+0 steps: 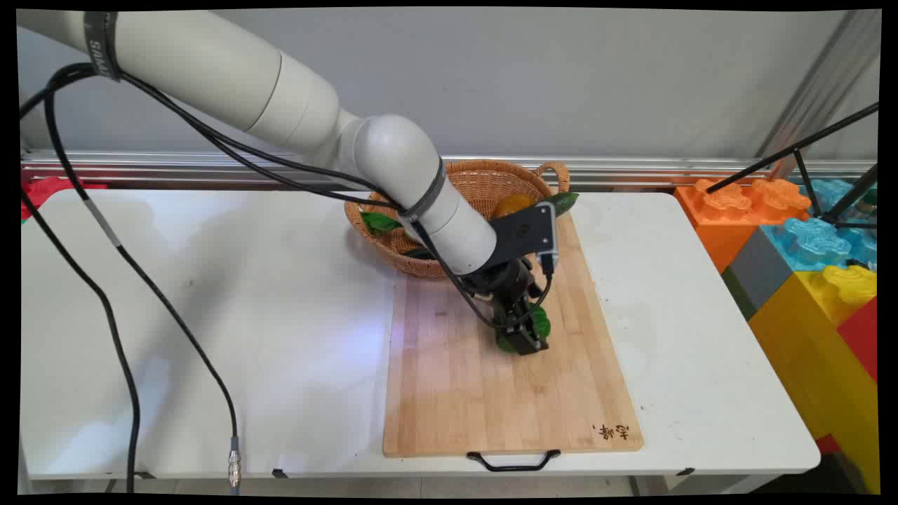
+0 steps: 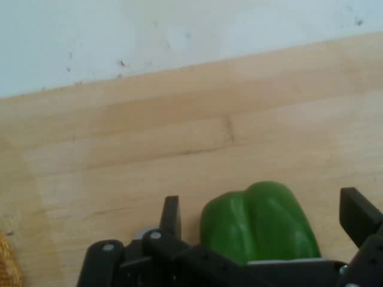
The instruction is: Pick up the cucumber from the vegetable basket
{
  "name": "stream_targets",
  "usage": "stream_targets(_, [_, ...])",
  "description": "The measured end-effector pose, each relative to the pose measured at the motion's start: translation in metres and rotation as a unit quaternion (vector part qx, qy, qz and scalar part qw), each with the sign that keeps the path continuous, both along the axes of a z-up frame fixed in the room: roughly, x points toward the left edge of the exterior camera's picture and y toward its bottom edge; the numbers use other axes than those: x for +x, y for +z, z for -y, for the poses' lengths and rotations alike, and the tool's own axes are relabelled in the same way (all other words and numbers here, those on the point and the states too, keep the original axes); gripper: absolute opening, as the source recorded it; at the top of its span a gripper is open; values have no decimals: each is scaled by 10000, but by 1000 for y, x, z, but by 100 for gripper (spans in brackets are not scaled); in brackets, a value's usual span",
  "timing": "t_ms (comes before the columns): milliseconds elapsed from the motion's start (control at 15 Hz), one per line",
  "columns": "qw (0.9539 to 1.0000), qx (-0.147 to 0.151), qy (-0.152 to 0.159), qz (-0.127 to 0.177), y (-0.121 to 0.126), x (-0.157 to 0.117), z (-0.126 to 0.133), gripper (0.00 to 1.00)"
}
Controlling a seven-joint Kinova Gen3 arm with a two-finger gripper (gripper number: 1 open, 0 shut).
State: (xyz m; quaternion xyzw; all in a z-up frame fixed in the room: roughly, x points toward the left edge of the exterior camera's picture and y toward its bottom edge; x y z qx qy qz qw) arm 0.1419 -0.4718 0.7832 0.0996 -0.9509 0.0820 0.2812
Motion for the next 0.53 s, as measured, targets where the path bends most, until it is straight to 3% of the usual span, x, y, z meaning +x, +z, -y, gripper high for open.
stream_targets(267, [9999, 23, 9, -135, 24, -3, 12, 100])
stream_targets(533, [9996, -122, 202, -157, 62, 5, 42, 100])
